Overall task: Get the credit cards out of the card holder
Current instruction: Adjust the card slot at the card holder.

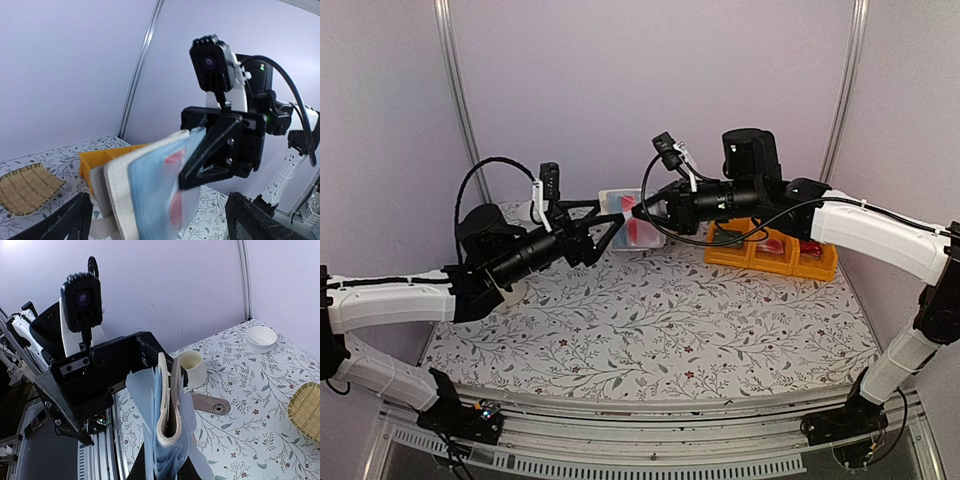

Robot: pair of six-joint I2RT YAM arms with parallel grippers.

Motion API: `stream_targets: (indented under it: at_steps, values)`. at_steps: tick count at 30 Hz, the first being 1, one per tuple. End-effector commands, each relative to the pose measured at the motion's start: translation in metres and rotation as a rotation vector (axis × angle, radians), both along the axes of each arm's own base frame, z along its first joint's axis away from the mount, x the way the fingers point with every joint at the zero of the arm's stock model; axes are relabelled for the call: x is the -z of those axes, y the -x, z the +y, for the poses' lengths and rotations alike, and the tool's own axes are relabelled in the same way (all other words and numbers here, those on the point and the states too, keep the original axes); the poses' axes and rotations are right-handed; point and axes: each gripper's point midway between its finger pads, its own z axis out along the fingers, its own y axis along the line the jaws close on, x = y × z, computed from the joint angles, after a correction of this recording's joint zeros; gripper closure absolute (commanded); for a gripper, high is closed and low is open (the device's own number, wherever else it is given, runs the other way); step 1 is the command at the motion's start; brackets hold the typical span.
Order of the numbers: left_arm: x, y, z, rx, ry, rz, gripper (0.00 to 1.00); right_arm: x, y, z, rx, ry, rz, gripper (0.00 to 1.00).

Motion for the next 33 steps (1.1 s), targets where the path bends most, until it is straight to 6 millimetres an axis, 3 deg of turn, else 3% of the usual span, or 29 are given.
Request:
stream_targets:
  at_steps: [1,4,8,11,14,17,21,25,30,33]
  values:
    - [0.000,-0.019,0.001,-0.109,-0.030,-0.011,0.10,-0.017,0.007,-0.002,-0.009,-0.004,-0.043,0.99]
    - [0.007,-0.019,-0.007,-0.079,-0.055,0.008,0.31,-0.018,0.020,-0.001,-0.076,-0.007,-0.047,0.99]
    - [0.015,-0.022,-0.003,-0.099,-0.074,0.031,0.68,-0.031,0.046,-0.004,-0.208,-0.047,-0.080,0.99]
    - [0.013,-0.017,0.002,-0.061,-0.034,0.031,0.81,-0.042,0.066,-0.009,-0.310,-0.088,-0.102,0.99]
    - [0.009,-0.005,-0.002,0.021,0.007,0.010,0.81,-0.050,0.079,-0.013,-0.395,-0.123,-0.109,0.99]
    - [0.009,0.004,-0.015,0.112,0.002,0.005,0.72,-0.050,0.077,-0.012,-0.392,-0.129,-0.105,0.99]
    - [0.015,0.006,-0.031,0.151,-0.034,0.020,0.70,-0.049,0.081,-0.009,-0.430,-0.145,-0.082,0.99]
    - [0.016,0.009,-0.030,0.162,-0.023,0.013,0.67,-0.052,0.086,-0.011,-0.455,-0.157,-0.080,0.99]
    - [0.012,0.035,-0.044,0.298,-0.023,-0.046,0.54,-0.049,0.075,-0.007,-0.401,-0.145,-0.076,0.98]
    - [0.007,0.060,-0.040,0.407,0.024,-0.111,0.48,-0.052,0.071,-0.007,-0.379,-0.142,-0.090,0.99]
